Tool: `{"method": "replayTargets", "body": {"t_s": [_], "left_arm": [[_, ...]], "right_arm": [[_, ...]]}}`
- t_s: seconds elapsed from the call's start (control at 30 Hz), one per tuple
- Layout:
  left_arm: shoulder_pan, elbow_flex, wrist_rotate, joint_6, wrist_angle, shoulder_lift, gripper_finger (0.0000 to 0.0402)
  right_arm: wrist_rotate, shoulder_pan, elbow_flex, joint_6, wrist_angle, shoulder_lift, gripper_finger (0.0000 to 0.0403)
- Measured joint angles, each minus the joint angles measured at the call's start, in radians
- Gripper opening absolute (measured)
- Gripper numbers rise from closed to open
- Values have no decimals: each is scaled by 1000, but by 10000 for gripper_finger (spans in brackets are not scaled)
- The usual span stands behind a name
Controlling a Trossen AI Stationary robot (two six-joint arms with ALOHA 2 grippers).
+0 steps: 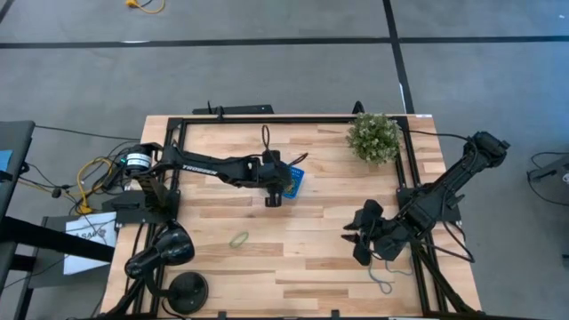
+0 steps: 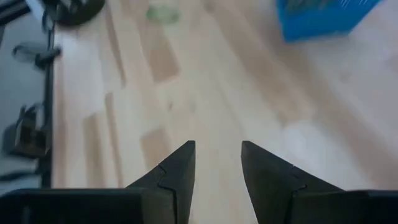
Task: Pick and place items into bin
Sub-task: Put the blue rubber band into the blue bin
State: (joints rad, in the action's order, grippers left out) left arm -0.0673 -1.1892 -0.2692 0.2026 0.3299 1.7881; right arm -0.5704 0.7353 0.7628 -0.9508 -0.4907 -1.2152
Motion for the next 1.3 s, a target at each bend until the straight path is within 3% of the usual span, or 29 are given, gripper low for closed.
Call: {"method": "replayTargets", "body": {"t_s": [0.2,0.47,0.8,1.03,1.3], "left_arm": [[0,0,-1,-72,-69,0,137],[0,0,-1,-181,-181,0,140],[1,0,2,-225,-187,0,140],[1,0,4,-229,-186,0,140],[1,-1,4,-239,-186,0,140]], "right_arm": [[110,68,0,-274,-126,0,124],[251,153,-1,-606,-414,0,124],[341,221,0,-693,-248,-77,124],[531,218,0,-821,-210,-243,124],[546,181,55,-837,-203,-355,124]]}}
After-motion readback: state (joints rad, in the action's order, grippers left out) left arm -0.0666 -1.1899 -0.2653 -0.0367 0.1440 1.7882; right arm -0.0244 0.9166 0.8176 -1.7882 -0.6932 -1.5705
